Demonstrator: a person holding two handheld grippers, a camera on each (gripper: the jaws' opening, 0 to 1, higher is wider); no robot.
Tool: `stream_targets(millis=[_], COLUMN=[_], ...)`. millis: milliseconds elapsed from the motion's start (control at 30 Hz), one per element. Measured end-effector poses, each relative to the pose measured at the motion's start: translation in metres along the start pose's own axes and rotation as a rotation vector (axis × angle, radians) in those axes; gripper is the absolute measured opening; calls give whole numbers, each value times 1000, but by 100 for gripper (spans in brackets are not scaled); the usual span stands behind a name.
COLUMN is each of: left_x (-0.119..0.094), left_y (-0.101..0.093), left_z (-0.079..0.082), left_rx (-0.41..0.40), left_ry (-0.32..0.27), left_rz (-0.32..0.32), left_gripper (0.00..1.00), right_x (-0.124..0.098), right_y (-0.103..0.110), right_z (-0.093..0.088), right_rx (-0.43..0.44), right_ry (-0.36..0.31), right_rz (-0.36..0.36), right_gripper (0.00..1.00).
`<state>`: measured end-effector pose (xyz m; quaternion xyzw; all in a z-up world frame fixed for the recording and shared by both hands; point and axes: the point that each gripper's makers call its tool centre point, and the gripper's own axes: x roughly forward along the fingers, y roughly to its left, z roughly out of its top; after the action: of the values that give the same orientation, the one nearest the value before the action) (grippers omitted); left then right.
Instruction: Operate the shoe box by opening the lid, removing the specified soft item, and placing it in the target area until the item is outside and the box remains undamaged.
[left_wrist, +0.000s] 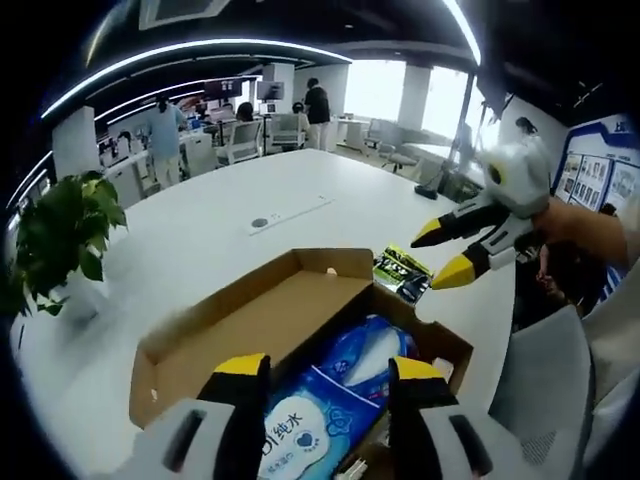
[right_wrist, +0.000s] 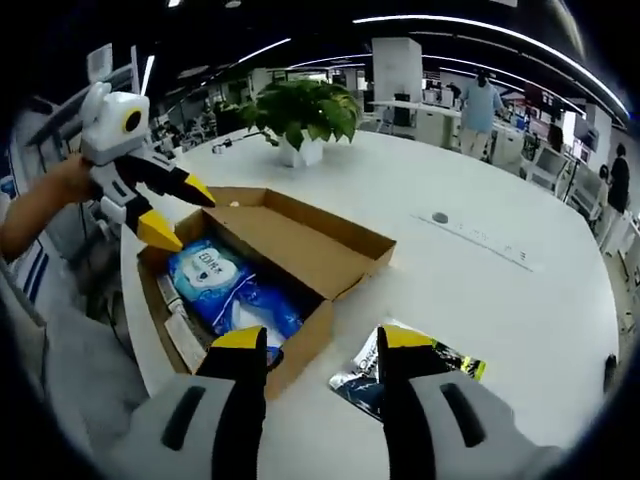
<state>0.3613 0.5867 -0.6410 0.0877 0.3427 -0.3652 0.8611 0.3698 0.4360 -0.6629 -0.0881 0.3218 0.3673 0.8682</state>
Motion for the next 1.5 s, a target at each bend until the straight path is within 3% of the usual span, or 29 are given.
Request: stream_targets(millis=[467,733,1100,1500], left_x=[-24,-36,-53,-75], left_y=[14,15,14,24], left_z=[-38,-55,-80,-92], left_rx=[-55,-45,-51,-112], left_ry=[-7,-12,-39,-106], left_rz=[72,94,117,154], left_gripper=[54,59,66,70], right_x=[26,43,65,91], right_y=[42,61,82,96], right_z=[8,11,10,5], right_rx=[-31,-42,2,22], right_ry=[15,30,48,83], right_rz=[100,147,197,221], right_gripper=[40,40,38,34])
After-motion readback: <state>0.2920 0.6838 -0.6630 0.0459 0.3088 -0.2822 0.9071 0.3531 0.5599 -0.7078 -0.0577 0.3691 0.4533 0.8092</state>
